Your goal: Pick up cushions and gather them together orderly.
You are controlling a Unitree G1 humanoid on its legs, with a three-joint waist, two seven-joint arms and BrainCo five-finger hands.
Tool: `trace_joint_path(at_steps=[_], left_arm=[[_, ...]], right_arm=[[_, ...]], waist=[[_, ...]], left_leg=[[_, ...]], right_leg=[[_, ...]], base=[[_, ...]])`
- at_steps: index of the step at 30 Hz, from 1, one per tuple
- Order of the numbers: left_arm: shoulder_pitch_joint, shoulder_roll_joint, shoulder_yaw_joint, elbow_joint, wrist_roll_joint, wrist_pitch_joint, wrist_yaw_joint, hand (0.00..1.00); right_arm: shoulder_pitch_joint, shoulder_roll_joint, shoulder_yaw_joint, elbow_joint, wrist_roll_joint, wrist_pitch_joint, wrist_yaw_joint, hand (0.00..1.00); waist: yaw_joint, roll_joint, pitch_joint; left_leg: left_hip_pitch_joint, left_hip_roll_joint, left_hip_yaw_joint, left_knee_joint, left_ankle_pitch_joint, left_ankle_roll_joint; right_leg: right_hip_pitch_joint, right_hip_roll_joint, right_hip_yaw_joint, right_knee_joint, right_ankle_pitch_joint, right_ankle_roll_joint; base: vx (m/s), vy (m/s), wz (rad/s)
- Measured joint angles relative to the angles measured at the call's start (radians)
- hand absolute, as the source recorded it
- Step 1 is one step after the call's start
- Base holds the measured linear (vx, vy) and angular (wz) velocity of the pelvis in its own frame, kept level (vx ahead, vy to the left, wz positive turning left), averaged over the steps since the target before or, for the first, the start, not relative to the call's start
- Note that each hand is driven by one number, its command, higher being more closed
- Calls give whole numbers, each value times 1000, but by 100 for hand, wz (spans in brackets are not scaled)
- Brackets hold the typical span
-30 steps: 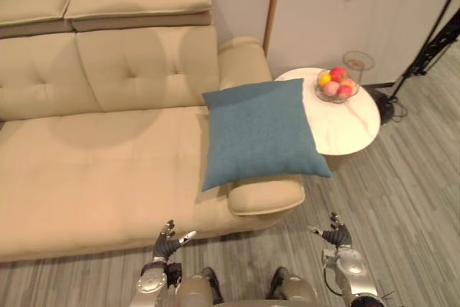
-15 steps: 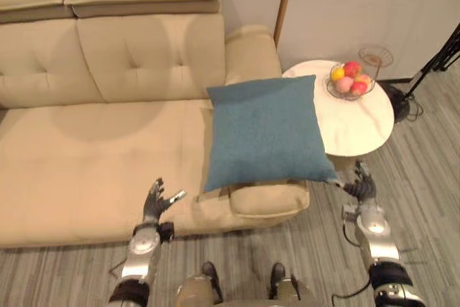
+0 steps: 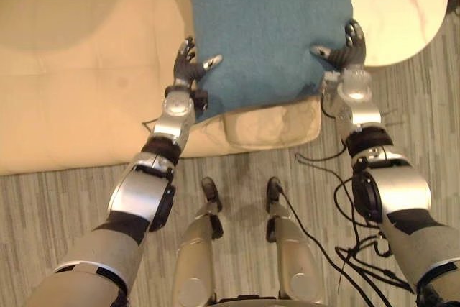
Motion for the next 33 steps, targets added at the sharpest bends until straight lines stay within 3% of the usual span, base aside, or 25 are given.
trace_joint_path(at_steps=[4, 11, 15, 21, 24, 26, 29, 33], left_arm=[[-16, 42, 10, -31, -64, -4, 22, 100], [34, 92, 9, -195, -163, -6, 45, 100], [181, 111, 9, -378, -163, -7, 55, 100], [502, 98, 9, -696, -71, -17, 90, 100], [691, 71, 13, -852, -34, -20, 102, 100], [837, 28, 20, -957, -15, -25, 109, 100], [1066, -29, 20, -1071, 5, -44, 109, 100], [1244, -35, 20, -1160, 12, -70, 108, 100]], right_arm=[[-10, -2, 58, -54, 58, -10, 0, 100], [119, -6, 155, -345, 86, -34, -6, 100], [317, -7, 220, -537, 83, -45, -6, 100], [644, -5, 280, -846, 39, -51, -3, 100], [796, -1, 294, -1011, 16, -51, 8, 100], [886, 3, 319, -1092, -11, -61, 24, 100], [1023, 24, 352, -1191, -45, -88, 68, 100], [1089, 60, 374, -1232, -109, -114, 116, 100]], waist=[[4, 1, 12], [8, 0, 26], [3, 0, 26], [2, 2, 25], [5, 4, 22], [4, 12, -10], [12, 24, -107], [37, 24, -178]], left_leg=[[-18, 6, 12, -36, 38, -17], [25, 32, 29, -111, 87, -51], [111, 35, 35, -137, 87, -54], [200, 32, -18, -145, 78, -66], [260, 19, -57, -170, 81, -68], [296, 11, -75, -212, 91, -77], [340, -1, -98, -267, 109, -81], [376, -10, -94, -266, 115, -73]], right_leg=[[-44, 19, 27, -3, 7, 4], [-45, 49, 41, -3, 17, -8], [24, 58, 54, -4, 17, -8], [138, 61, 34, -30, 11, -6], [213, 55, -1, -38, -22, -5], [244, 52, -20, -37, -37, 1], [278, 45, -45, -37, -60, 6], [309, 37, -39, -37, -61, 7]], base=[[-126, -29, -14], [-22, -68, -11], [83, -50, -8], [54, -34, 14], [-3, -15, 41], [-2, 12, 37], [66, 28, 24], [53, 42, 0]])
